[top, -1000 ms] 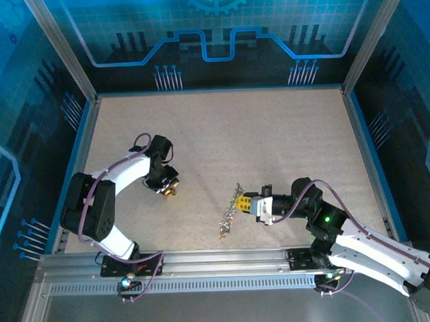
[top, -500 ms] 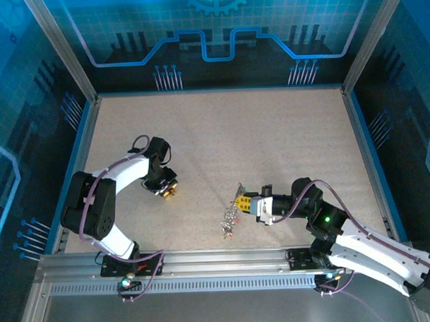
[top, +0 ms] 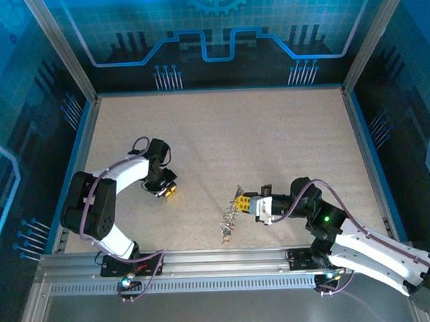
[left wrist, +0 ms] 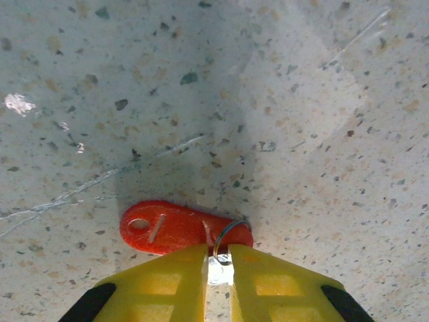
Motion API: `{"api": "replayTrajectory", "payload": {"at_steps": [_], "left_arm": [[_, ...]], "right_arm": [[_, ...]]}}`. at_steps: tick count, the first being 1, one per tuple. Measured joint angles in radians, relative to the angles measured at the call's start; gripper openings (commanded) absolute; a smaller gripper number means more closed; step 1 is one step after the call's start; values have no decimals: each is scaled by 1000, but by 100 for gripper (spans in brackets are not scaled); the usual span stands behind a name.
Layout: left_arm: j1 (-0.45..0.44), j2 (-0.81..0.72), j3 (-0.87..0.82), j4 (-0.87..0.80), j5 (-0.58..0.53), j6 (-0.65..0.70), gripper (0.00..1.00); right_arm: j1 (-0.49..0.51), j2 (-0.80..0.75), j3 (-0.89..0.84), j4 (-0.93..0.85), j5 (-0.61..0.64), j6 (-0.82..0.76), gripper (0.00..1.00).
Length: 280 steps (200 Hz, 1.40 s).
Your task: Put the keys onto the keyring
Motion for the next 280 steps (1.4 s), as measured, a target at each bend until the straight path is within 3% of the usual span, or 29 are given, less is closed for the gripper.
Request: {"api": "replayTrajectory", "payload": {"at_steps": [71,96,121,135,189,280], "left_arm": [[0,0,0,6,-1,8,13],[0,1,0,6,-1,11,15],[0,6,0,13,-1,31,26],[0,6,1,19,-1,36,27],[0,14,9,29,-12,69,13],[0,21,31,31,-31,130,10]], "right_arm": [[0,0,0,0,0,0,0],[0,0,0,0,0,0,0],[0,0,0,0,0,0,0],[0,0,0,0,0,0,0],[0,0,0,0,0,0,0],[0,4,0,-5,-1,0,0]]}}
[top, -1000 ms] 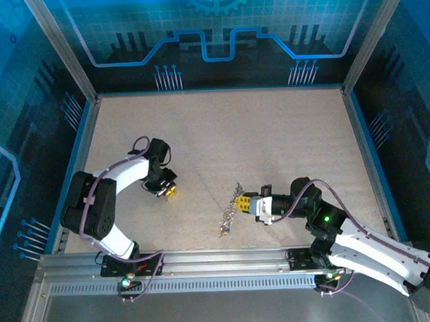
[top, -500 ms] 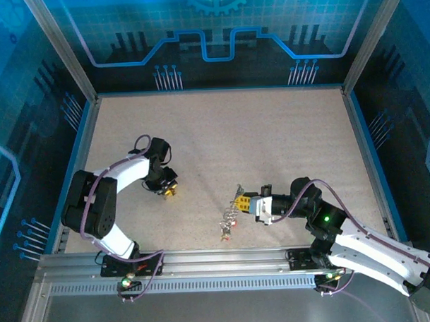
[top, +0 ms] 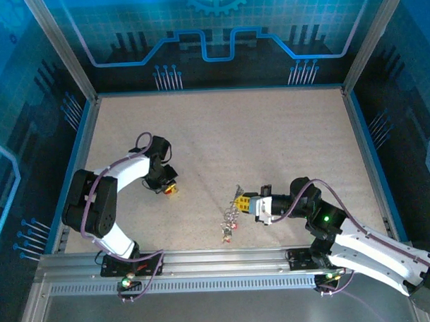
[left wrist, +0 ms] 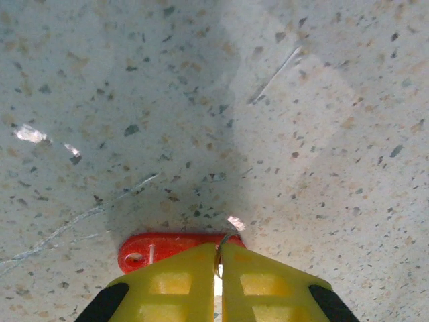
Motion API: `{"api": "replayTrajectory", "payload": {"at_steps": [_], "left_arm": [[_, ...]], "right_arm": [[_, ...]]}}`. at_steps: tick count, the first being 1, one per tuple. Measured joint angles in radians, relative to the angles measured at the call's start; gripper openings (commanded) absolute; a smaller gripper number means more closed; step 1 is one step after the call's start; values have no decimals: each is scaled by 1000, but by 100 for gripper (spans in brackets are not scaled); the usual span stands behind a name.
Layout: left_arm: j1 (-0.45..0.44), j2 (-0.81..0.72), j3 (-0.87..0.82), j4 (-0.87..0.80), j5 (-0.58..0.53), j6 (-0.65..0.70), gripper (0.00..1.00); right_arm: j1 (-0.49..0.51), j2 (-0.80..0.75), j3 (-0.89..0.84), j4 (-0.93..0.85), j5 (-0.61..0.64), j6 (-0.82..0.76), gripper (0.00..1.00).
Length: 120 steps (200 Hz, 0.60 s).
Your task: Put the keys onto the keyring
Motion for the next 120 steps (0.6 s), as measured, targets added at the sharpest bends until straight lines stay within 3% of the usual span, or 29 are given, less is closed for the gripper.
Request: {"api": "replayTrajectory", "payload": {"at_steps": [42,92,120], "left_arm": [[-8,0,24,-1,-25,44,20],[-36,42,61,-2,-31,63,22],[-41,52,61,-12,-42,65,27]], "right_arm": [[0,4,0,0,0,0,0],[0,4,0,-1,0,0,0],[0,4,0,-4,0,0,0]]}}
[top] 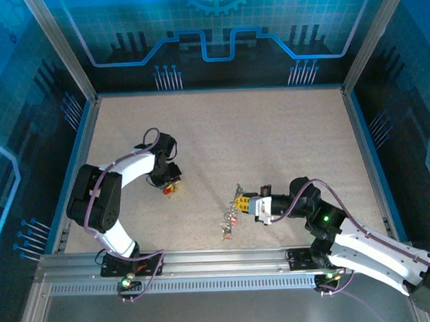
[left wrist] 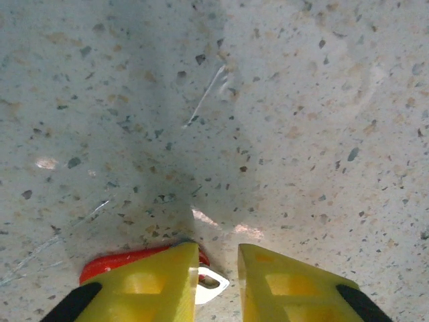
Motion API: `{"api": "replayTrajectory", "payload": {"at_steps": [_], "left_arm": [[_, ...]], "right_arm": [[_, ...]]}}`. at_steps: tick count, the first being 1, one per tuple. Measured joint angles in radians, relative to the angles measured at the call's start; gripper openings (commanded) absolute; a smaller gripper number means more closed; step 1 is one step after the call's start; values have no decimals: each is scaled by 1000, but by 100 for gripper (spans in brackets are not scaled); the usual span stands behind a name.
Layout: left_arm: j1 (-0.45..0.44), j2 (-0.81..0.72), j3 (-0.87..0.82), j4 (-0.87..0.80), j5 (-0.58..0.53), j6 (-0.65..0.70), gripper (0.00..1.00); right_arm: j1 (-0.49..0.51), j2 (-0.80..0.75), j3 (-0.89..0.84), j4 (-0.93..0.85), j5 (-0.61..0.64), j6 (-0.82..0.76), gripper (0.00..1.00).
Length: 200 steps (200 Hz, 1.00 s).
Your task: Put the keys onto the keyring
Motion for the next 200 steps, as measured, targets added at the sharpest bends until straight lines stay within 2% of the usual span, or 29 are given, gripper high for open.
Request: {"api": "replayTrajectory", "payload": {"at_steps": [68,119,168,200], "left_arm": [[-1,-94,-4,-21,-33,-8,32],[-1,-81,-34,-23,-31,-63,37],[2,-47,-41,-7,8,-114,36],[5,-30,-41,3,17,-116,29]], "right_arm": [[0,6,0,0,0,0,0],[0,7,7,-7,0,0,0],[0,8,13,-10,0,0,0],[0,8,13,-11,0,0,0]]}}
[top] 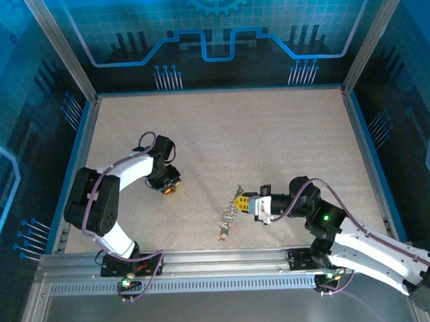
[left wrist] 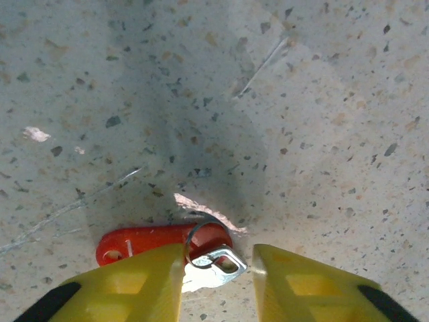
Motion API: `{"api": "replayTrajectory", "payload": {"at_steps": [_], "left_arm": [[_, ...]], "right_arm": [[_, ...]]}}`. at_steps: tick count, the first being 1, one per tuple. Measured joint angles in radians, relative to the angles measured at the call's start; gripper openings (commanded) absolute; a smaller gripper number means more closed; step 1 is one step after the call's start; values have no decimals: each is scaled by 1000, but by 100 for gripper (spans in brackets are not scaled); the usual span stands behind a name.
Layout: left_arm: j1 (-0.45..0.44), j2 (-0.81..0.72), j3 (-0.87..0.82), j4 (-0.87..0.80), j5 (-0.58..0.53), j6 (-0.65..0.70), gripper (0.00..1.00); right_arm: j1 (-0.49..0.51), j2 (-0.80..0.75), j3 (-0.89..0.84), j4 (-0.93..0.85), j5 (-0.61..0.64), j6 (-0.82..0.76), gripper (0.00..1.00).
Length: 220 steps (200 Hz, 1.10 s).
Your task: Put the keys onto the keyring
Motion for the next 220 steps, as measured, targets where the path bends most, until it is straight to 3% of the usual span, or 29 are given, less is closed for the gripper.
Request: {"api": "replayTrajectory", "payload": {"at_steps": [135,220], "left_arm": [[0,14,3,20,19,27,9],[-3,35,32,21,21,72,16]], "right_arm": [[0,-4,0,1,0,0,0],[0,-4,0,0,0,0,0]]}}
